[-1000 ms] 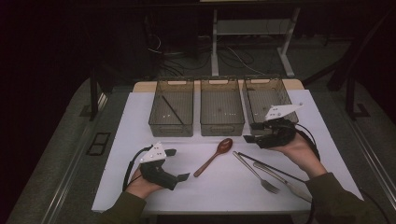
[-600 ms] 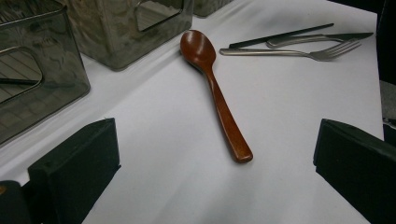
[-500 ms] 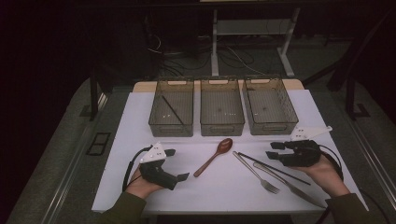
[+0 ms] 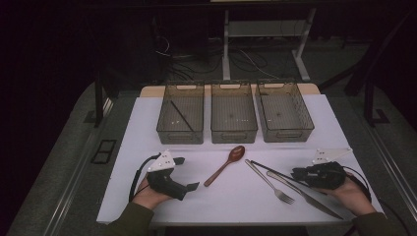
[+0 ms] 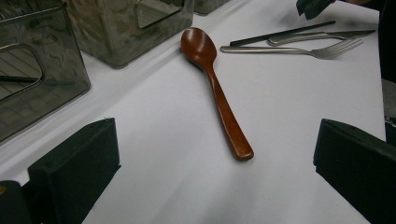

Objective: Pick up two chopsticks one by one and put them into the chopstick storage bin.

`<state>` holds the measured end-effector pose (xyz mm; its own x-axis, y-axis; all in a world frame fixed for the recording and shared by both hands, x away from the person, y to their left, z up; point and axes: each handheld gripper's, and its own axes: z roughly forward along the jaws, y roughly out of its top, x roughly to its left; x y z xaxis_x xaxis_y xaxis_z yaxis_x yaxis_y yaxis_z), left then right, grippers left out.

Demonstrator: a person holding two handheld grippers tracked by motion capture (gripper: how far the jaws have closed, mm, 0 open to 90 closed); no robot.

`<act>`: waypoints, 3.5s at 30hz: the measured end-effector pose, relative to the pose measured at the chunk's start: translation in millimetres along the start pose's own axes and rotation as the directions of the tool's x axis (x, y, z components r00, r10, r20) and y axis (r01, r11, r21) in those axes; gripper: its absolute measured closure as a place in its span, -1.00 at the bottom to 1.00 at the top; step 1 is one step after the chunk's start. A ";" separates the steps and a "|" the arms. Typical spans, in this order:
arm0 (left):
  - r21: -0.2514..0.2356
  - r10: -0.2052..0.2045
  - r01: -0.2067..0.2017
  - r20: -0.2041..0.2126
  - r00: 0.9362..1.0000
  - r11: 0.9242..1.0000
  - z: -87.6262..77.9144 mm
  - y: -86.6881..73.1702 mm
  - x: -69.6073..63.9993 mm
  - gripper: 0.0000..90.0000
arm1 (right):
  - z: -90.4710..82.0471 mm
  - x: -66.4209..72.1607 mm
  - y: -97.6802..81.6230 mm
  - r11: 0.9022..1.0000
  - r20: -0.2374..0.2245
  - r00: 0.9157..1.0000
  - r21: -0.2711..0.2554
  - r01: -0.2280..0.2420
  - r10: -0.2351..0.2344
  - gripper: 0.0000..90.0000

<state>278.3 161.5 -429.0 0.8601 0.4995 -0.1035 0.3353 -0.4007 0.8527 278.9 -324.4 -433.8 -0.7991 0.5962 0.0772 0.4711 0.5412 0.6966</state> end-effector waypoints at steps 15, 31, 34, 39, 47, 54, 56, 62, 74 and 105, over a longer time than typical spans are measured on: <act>-0.005 -0.007 0.007 0.000 1.000 1.000 1.7 -0.4 -1.2 -1.00 | 14.7 -0.9 -7.8 0.999 -0.007 0.999 0.038 0.034 -0.034 0.86; -0.001 0.000 0.000 0.001 1.000 1.000 0.4 0.1 -0.3 -1.00 | -12.2 -5.2 0.0 0.994 -0.019 0.999 -0.097 -0.044 0.043 0.89; -0.003 -0.004 0.004 0.000 1.000 1.000 0.3 0.4 -0.8 -1.00 | -16.5 -4.2 2.6 0.992 -0.029 0.998 -0.118 -0.054 0.051 0.89; -0.005 -0.005 0.005 0.000 1.000 1.000 0.5 0.4 -0.6 -1.00 | -24.7 -1.5 14.1 0.988 -0.026 0.998 -0.143 -0.061 0.058 0.89; -0.013 -0.009 0.009 -0.004 1.000 1.000 0.7 0.6 -0.6 -1.00 | -33.0 6.6 48.0 0.983 0.010 0.999 -0.175 -0.049 0.051 0.89; -0.023 -0.015 0.015 -0.003 1.000 1.000 0.8 0.9 -0.7 -1.00 | -24.5 11.6 86.3 0.980 0.014 0.999 -0.198 -0.034 0.038 0.89; -0.023 -0.016 0.016 -0.003 1.000 1.000 0.0 1.0 0.0 -1.00 | -20.4 12.8 97.4 0.979 0.016 0.999 -0.200 -0.032 0.036 0.89; -0.029 -0.014 0.013 -0.004 1.000 1.000 -1.0 1.0 1.4 -1.00 | -4.7 16.8 131.1 0.981 0.017 1.000 -0.192 -0.010 0.013 0.89; -0.029 -0.015 0.015 -0.009 1.000 0.999 -3.2 -0.4 4.4 -1.00 | 39.9 15.7 191.5 0.985 0.033 0.999 -0.170 -0.035 0.041 0.89; -0.048 -0.017 0.018 0.016 1.000 0.999 -2.8 1.5 2.4 -1.00 | 160.0 15.1 294.4 0.995 0.103 0.990 -0.037 -0.091 0.094 0.89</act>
<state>279.8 164.2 -426.5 0.8606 0.4934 -0.1262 0.3316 -0.3546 0.8742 465.2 -61.2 -341.7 -0.7083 0.7025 0.0689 0.5279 0.4625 0.7124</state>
